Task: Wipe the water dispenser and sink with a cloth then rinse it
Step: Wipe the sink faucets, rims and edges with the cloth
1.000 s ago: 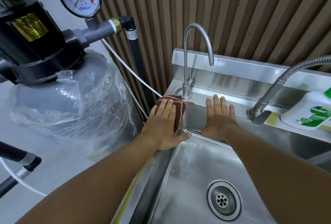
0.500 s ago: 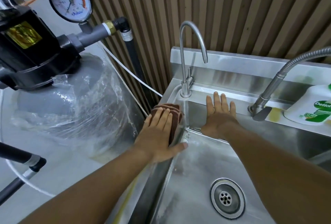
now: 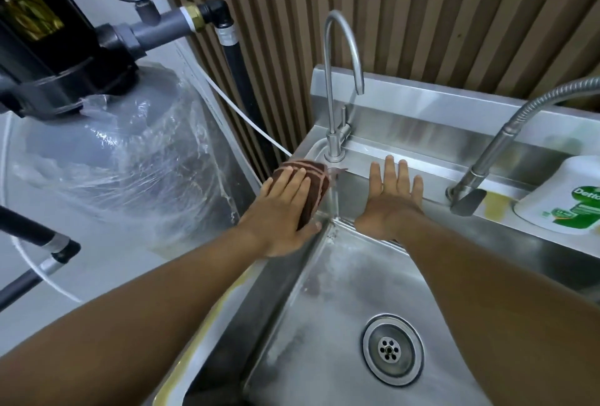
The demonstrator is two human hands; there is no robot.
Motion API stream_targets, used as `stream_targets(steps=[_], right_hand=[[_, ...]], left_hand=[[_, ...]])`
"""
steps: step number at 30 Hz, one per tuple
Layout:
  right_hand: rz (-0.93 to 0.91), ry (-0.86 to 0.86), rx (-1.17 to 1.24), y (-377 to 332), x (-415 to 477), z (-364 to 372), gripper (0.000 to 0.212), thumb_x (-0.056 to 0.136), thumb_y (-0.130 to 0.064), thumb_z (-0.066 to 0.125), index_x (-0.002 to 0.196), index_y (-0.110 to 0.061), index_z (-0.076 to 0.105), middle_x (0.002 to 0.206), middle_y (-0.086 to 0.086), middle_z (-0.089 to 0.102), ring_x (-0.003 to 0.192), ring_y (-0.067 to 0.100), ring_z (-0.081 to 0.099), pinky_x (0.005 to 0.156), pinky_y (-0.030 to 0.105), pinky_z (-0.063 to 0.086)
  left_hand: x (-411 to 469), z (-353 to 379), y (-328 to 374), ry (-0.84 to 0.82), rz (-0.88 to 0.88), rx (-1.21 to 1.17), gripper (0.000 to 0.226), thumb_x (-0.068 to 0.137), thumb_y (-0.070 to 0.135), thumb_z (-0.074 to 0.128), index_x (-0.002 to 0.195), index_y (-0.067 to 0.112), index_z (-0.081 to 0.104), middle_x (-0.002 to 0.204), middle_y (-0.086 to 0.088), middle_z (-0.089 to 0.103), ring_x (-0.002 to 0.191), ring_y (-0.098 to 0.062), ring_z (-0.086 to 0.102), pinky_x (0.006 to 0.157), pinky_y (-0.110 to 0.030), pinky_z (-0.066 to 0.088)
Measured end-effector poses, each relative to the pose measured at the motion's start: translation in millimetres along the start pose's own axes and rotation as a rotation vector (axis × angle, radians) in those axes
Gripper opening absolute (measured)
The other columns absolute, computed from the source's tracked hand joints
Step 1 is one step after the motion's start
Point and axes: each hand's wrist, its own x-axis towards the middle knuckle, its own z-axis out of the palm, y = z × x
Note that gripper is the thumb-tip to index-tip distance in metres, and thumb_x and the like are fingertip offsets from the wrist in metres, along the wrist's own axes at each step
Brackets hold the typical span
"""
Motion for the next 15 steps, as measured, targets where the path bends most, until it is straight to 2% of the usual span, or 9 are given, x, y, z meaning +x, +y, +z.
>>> stream_targets(steps=[4,7,9,12,15], right_hand=[[-0.014,-0.001,0.011,1,-1,-1,0.110,0.089,-0.050,0.053,0.155,-0.017,-0.028,0.157,0.011,-0.043,0.144,0.035,-0.040,0.120,0.057,-0.016],[-0.026,-0.005,0.062,2,-1,-2,0.100,0.092,-0.049,0.043,0.156,-0.018,-0.025,0.158,0.008,-0.042,0.144,0.031,-0.040,0.119,0.056,-0.019],[-0.039,0.006,0.121,4,1,-1,0.090,0.094,-0.046,0.035,0.158,-0.021,-0.022,0.159,0.004,-0.041,0.145,0.028,-0.040,0.119,0.054,-0.020],[-0.063,0.023,0.168,7,3,2,0.078,0.098,-0.050,0.023,0.159,-0.023,-0.018,0.161,0.002,-0.037,0.146,0.026,-0.038,0.120,0.052,-0.020],[-0.070,0.028,0.185,10,5,3,0.075,0.100,-0.053,0.018,0.160,-0.024,-0.017,0.162,0.001,-0.036,0.146,0.025,-0.038,0.120,0.051,-0.020]], left_hand=[[-50,19,-6,0.002,0.023,0.016,0.078,0.095,0.056,0.007,0.163,0.018,-0.002,0.171,-0.003,-0.001,0.157,-0.025,-0.011,0.125,-0.046,-0.005],[-57,22,-4,0.029,0.066,0.103,0.071,0.101,0.047,0.019,0.162,0.015,0.004,0.171,-0.007,0.007,0.157,-0.028,-0.002,0.126,-0.050,0.005],[-43,14,4,0.002,0.086,0.182,0.068,0.103,0.043,0.023,0.162,0.015,0.003,0.171,-0.006,-0.002,0.157,-0.028,-0.007,0.126,-0.052,0.003],[-5,0,29,-0.072,0.099,0.457,0.066,0.103,0.036,0.032,0.162,0.014,0.013,0.171,-0.005,-0.009,0.156,-0.030,-0.014,0.124,-0.053,-0.004],[30,5,52,-0.179,0.068,0.803,0.068,0.104,0.042,0.028,0.162,0.013,0.007,0.171,-0.010,-0.003,0.154,-0.035,-0.020,0.121,-0.055,-0.013]])
